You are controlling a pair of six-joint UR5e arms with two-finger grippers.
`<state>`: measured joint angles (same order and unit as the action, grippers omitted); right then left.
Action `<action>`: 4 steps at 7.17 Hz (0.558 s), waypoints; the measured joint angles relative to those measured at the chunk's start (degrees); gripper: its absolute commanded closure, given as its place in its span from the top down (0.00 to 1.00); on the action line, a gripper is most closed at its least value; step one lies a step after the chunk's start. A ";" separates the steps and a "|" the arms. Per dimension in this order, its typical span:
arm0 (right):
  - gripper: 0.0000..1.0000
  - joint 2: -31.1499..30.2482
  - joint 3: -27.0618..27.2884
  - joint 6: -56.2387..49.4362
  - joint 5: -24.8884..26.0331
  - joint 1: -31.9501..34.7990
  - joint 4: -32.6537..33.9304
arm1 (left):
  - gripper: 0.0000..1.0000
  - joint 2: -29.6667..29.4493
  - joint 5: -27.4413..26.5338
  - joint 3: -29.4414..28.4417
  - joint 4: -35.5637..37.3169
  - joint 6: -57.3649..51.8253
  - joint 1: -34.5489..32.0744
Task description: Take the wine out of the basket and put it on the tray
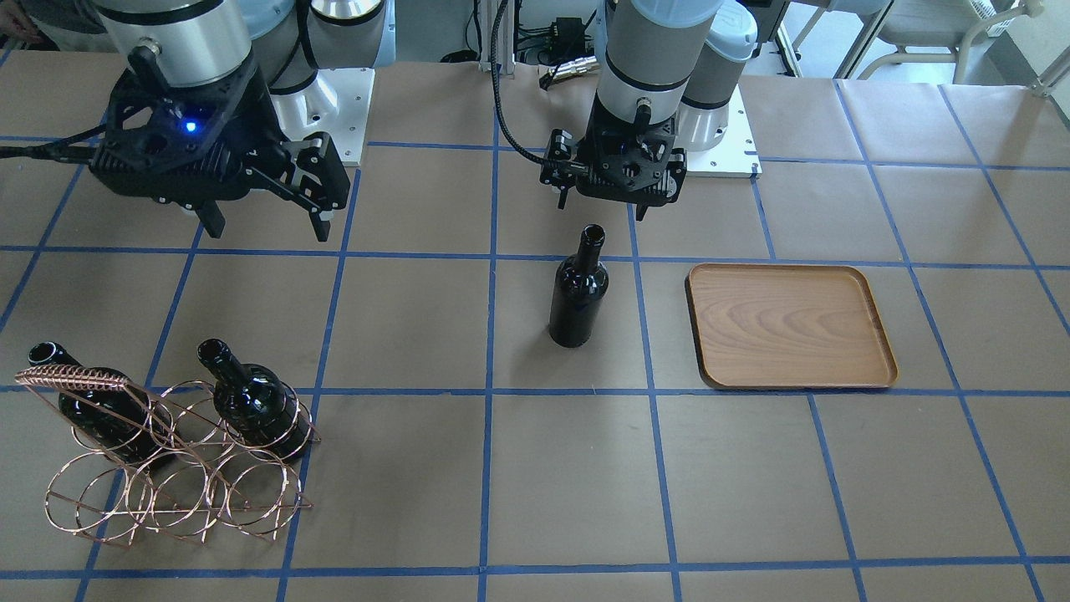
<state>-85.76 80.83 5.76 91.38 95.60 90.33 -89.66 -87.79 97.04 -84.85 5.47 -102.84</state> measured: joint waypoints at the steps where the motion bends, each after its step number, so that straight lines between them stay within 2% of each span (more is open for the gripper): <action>1: 1.00 -2.93 4.26 -0.60 0.03 -0.19 1.39 | 1.00 0.15 -1.20 -1.94 -0.17 -0.92 0.66; 2: 1.00 -3.87 5.59 -0.84 0.08 -0.30 2.55 | 0.97 -0.02 -2.57 -3.39 -0.24 -1.89 1.64; 3: 1.00 -2.52 3.49 -0.91 0.27 -0.36 2.31 | 0.97 -0.70 -2.59 -4.00 0.11 -1.97 2.19; 4: 1.00 0.56 -1.48 -0.92 0.54 -0.38 0.30 | 0.98 -1.54 -1.77 -4.20 0.84 -1.09 2.34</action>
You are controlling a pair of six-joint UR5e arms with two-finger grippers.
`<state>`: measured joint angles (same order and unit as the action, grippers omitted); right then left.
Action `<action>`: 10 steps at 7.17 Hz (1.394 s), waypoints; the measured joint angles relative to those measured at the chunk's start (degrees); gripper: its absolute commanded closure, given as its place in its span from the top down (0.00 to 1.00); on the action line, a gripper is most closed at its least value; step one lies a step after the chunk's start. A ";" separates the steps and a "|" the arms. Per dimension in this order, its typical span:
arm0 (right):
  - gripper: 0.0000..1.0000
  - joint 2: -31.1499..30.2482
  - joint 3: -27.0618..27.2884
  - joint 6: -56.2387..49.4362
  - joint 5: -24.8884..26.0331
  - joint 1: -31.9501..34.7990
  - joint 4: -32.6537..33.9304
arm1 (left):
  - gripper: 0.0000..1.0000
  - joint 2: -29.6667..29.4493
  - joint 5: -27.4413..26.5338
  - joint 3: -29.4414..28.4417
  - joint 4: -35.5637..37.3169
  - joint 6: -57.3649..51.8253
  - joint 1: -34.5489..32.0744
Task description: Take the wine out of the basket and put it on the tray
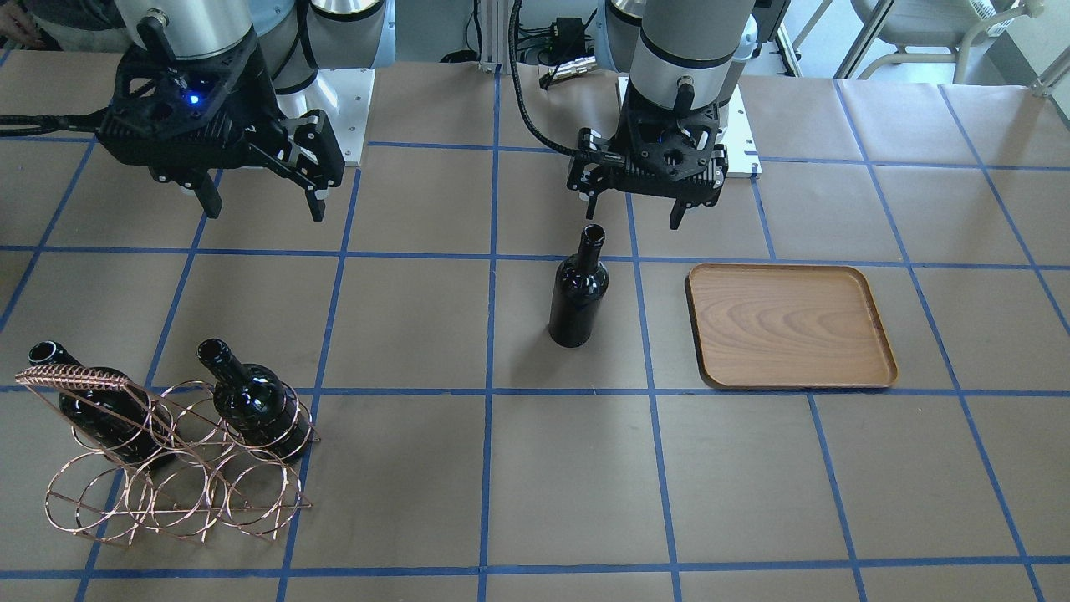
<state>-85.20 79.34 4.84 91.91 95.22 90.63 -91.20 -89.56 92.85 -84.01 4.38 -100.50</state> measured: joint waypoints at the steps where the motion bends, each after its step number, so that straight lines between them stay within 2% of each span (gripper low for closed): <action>1: 1.00 3.36 -5.35 -0.03 0.15 -0.09 -2.58 | 0.98 -0.56 0.98 0.09 0.50 1.09 -0.04; 2: 1.00 5.53 -8.99 -0.04 0.23 -0.14 -4.62 | 0.98 -1.06 1.41 0.85 0.76 1.65 -0.14; 4: 1.00 5.90 -9.30 -0.02 0.33 -0.10 -6.28 | 0.97 -2.20 1.56 3.73 3.42 1.72 -0.34; 7: 1.00 -0.72 0.36 0.07 0.53 0.02 -4.50 | 0.92 -4.53 1.72 5.07 4.70 2.03 -1.26; 8: 1.00 -2.68 3.19 0.04 0.54 0.04 -3.35 | 0.84 -4.96 1.74 5.11 4.66 2.07 -2.10; 9: 1.00 -3.58 4.53 -0.06 0.51 0.05 -2.08 | 0.83 -5.12 1.73 5.13 4.60 1.91 -2.58; 10: 1.00 -3.58 4.59 -0.09 0.41 0.01 -1.35 | 0.76 -5.20 1.65 5.15 4.57 1.52 -2.74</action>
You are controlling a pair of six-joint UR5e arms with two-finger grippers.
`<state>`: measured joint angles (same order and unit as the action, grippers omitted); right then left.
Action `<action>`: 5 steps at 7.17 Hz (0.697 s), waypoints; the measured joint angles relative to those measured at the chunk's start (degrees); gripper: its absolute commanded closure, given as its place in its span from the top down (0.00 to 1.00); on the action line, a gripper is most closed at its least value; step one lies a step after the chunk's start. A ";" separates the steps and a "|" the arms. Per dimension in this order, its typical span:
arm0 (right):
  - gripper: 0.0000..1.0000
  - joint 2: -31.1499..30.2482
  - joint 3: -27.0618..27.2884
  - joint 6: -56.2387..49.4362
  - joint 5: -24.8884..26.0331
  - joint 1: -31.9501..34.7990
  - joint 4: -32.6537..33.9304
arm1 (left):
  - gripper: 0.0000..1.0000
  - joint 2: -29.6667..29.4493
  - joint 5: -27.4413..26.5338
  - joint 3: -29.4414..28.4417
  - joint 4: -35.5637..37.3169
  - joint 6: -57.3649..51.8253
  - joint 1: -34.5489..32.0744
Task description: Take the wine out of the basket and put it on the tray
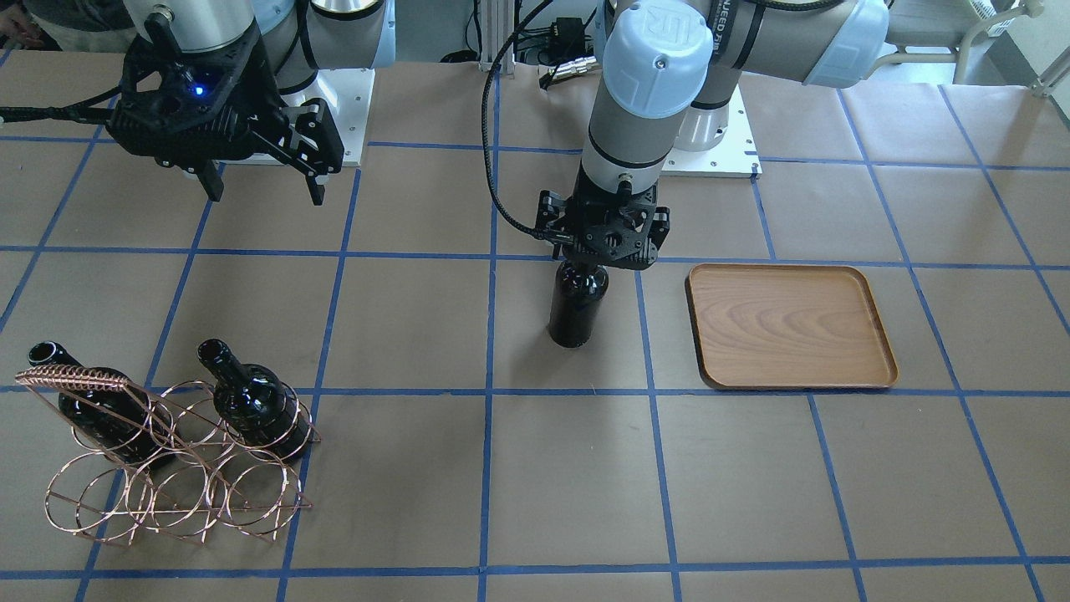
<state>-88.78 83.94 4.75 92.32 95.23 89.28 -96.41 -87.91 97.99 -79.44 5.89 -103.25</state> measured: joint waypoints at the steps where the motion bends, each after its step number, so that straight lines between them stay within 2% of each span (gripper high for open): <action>1: 1.00 1.38 -1.77 -0.01 -0.14 -0.10 0.26 | 0.64 -0.03 -0.09 -0.01 -0.01 -0.37 -0.01; 3: 1.00 8.60 -12.45 -0.01 -0.36 -0.47 -2.79 | 0.63 0.00 -0.16 -0.02 -0.20 -0.53 -0.01; 4: 1.00 11.29 -16.97 -0.03 -0.30 -0.80 -5.28 | 0.58 0.04 -0.23 -0.01 -0.55 -0.53 0.03; 5: 1.00 12.27 -18.75 -0.09 -0.16 -1.04 -7.03 | 0.57 0.06 -0.25 0.00 -0.83 -0.53 0.05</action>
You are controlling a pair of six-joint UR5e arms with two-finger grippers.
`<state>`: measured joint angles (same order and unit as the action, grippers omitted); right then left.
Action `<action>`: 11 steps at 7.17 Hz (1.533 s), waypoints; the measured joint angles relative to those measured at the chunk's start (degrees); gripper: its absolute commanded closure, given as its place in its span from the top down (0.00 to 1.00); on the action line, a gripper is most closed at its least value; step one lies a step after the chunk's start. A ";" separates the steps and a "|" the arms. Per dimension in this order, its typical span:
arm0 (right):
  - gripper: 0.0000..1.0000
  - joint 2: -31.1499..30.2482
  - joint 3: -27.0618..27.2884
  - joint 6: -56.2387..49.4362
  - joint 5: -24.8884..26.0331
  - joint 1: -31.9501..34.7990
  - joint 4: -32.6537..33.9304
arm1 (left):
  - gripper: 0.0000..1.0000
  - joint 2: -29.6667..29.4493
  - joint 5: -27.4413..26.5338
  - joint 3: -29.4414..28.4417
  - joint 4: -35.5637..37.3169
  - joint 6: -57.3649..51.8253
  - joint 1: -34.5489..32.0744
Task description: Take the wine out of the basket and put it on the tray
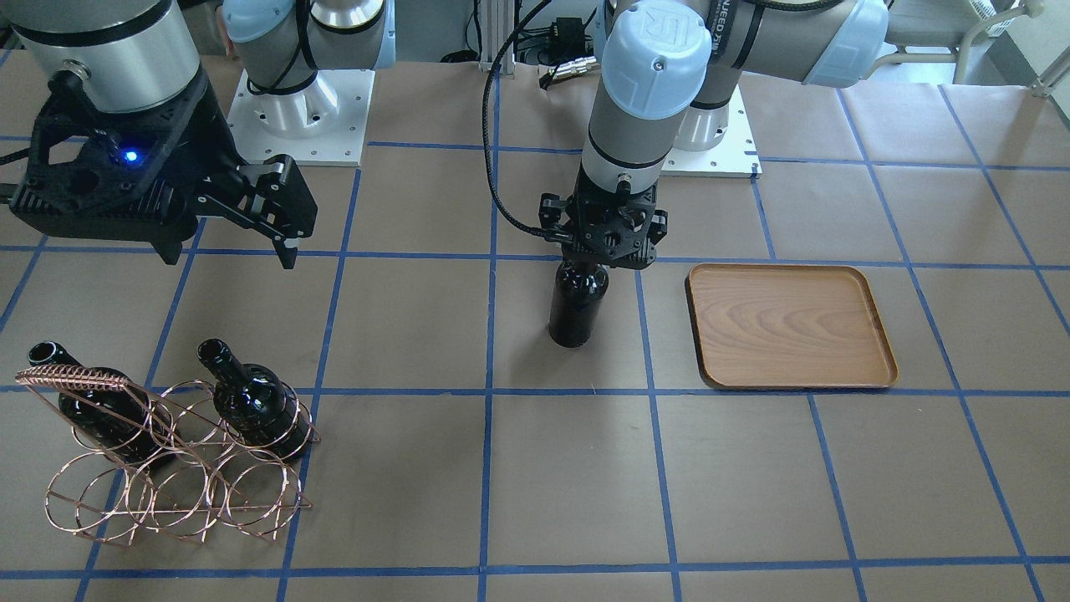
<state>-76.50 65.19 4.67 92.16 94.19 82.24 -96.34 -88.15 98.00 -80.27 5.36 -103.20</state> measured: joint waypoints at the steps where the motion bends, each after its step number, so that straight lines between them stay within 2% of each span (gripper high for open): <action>1: 1.00 -0.46 0.71 -0.03 0.17 -0.05 -0.86 | 0.57 0.01 0.00 0.00 -0.24 0.00 0.01; 2: 1.00 -3.11 4.74 -0.07 0.61 0.00 -0.76 | 0.56 0.01 0.02 0.00 -0.51 0.00 0.01; 3: 1.00 -7.54 11.62 -0.26 1.40 0.04 1.74 | 0.54 0.02 0.06 0.00 -0.91 0.02 0.01; 4: 1.00 -11.30 17.93 -0.51 1.98 0.04 6.42 | 0.42 0.02 0.08 0.00 -1.35 0.06 0.01; 5: 1.00 -12.30 19.69 -0.58 2.02 0.02 9.17 | 0.17 0.02 0.08 0.00 -1.57 0.08 0.01; 6: 1.00 -10.61 17.19 -0.61 1.83 -0.02 8.98 | 0.00 0.00 0.11 0.00 -1.60 0.09 0.01; 8: 1.00 -2.69 3.87 -0.62 1.58 -0.23 0.63 | 0.00 -0.03 0.15 -0.08 -1.57 0.03 0.01; 9: 1.00 0.01 -0.82 -0.63 1.71 -0.35 -3.18 | 0.00 0.12 0.00 -0.34 -1.79 0.01 0.15; 10: 1.00 0.62 -1.83 -0.55 2.04 -0.38 -5.04 | 0.00 0.77 -0.35 -1.12 -2.68 -0.49 0.89; 11: 1.00 -0.99 0.82 -0.35 2.21 -0.31 -4.47 | 0.00 1.61 -1.21 -2.97 -4.92 -2.24 2.61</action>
<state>-77.50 66.00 4.31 94.38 93.88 77.77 -94.73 -89.37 95.03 -85.19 3.12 -100.59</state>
